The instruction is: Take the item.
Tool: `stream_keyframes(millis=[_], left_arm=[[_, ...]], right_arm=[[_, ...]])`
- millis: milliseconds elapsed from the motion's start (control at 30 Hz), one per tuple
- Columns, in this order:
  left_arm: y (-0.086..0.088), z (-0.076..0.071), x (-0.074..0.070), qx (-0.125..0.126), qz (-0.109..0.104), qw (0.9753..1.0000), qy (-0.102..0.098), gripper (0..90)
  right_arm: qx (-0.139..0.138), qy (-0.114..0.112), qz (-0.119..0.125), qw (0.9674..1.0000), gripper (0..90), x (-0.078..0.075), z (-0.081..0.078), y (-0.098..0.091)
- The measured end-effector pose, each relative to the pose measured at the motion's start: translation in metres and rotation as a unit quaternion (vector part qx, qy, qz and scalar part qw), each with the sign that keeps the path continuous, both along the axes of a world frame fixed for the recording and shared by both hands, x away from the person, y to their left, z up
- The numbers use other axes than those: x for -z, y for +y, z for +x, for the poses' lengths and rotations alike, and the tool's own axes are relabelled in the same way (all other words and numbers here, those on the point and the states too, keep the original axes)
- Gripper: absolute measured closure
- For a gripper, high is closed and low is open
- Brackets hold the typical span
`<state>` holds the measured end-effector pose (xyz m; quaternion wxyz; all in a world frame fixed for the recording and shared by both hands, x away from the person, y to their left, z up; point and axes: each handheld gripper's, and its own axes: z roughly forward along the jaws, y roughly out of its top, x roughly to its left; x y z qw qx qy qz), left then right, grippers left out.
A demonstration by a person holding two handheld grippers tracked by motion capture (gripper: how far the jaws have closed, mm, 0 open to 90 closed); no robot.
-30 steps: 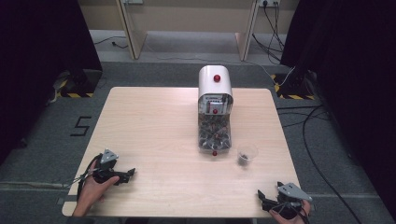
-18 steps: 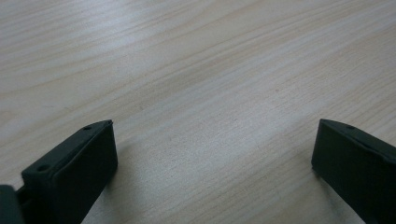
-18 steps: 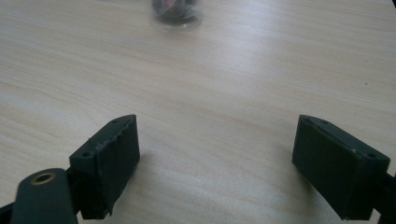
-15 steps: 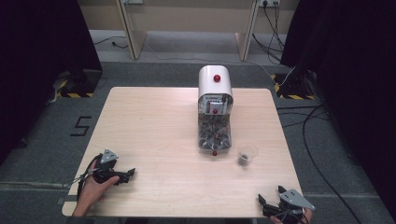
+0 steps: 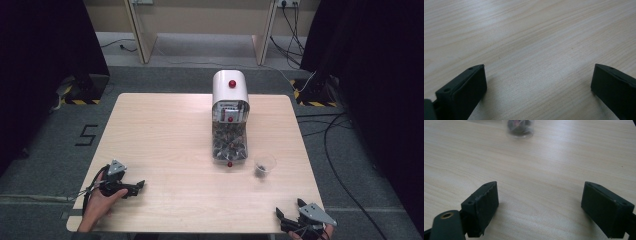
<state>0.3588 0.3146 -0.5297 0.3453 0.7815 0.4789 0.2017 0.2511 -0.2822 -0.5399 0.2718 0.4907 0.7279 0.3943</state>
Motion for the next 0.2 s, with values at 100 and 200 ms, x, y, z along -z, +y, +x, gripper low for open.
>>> stream_keyframes(millis=[100,200], left_arm=[[0.0000,0.0000,0.0000,0.000,0.000,1.0000,0.000,0.0],[0.0000,0.0000,0.0000,0.000,0.000,1.0000,0.000,0.0]], right_arm=[[0.001,0.000,0.000,1.0000,15.2,0.0000,-0.0001,0.0002],[0.000,-0.001,0.000,1.0000,15.2,0.0001,0.0002,0.0002]])
